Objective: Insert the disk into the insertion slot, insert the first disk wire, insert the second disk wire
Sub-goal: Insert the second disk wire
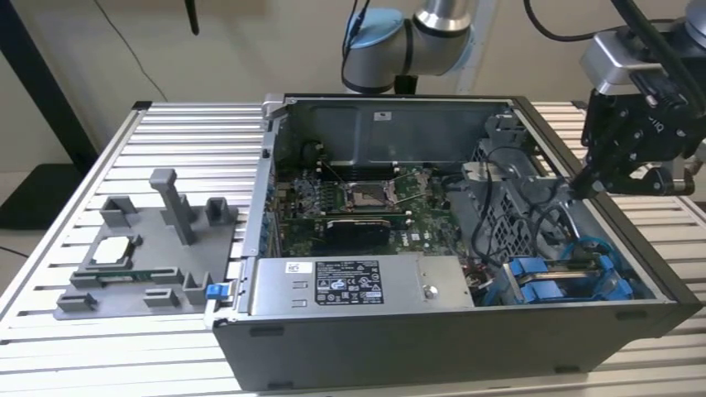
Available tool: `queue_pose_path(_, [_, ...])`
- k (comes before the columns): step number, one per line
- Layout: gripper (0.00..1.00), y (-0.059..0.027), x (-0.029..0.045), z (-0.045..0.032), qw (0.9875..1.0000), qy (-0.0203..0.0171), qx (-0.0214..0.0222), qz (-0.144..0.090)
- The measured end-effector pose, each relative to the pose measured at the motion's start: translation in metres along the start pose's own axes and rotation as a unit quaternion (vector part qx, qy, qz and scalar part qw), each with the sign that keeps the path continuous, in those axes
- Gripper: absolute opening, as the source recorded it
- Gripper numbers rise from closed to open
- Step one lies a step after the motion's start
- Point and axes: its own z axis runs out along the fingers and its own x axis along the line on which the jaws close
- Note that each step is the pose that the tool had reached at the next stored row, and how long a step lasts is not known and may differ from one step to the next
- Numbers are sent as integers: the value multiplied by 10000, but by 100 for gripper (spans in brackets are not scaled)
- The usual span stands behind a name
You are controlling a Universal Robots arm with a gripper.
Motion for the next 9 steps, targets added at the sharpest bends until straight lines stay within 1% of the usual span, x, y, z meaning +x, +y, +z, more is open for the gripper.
queue_pose_path(9, [0,155,37,-129,10000,0,62,-33])
